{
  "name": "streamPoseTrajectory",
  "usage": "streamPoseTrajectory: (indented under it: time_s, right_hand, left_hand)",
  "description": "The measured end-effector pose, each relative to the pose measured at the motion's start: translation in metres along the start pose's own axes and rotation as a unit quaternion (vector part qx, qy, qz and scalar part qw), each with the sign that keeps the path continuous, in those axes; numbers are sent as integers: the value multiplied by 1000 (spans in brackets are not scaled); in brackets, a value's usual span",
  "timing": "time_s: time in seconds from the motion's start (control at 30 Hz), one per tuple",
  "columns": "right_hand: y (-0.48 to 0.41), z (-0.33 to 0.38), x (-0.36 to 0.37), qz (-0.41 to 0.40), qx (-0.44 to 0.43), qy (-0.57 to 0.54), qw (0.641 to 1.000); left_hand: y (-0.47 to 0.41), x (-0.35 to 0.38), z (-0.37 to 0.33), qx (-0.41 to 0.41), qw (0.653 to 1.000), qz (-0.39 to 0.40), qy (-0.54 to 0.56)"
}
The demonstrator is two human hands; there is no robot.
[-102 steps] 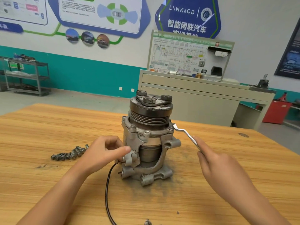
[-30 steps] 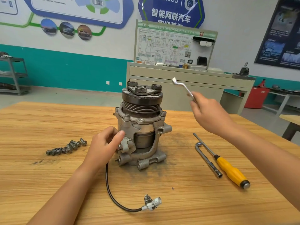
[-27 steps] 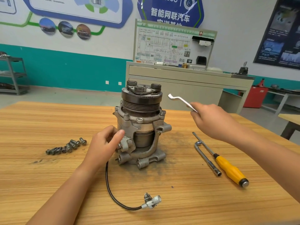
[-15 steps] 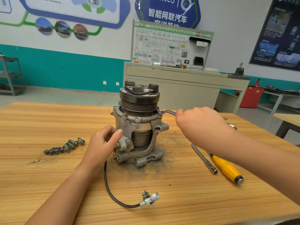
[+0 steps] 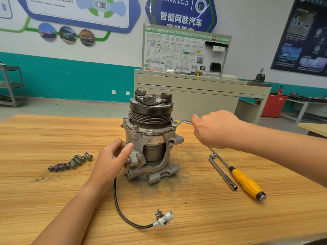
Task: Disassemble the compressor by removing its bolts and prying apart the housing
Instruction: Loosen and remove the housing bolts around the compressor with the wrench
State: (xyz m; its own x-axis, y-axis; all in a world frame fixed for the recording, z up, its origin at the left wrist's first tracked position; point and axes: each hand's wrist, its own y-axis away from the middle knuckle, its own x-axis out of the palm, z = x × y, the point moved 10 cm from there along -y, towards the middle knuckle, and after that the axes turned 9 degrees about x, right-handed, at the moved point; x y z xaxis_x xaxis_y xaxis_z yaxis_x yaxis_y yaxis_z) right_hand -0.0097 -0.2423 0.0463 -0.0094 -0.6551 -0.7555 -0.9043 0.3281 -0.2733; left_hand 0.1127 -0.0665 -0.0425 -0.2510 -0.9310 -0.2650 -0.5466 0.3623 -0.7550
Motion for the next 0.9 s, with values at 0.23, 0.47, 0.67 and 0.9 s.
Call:
streamPoseTrajectory:
  time_s: [0.23,0.47,0.67,0.9]
  right_hand:
    - [-35,2,4,-30,4,41,999]
    - [-72,25,-3,-182,-44,-95,978]
    - [-40,-43,-14,-231,113,-368,894]
    - [13,-24,-6,-115,90,-215,966]
  left_hand:
    - [0,1,0,-2,1000,-1,11]
    - [1,0,0,-8,1000,3,8]
    - [0,1,-1,-13,1000,5,12]
    - [0,2,-1,-15,1000,10,14]
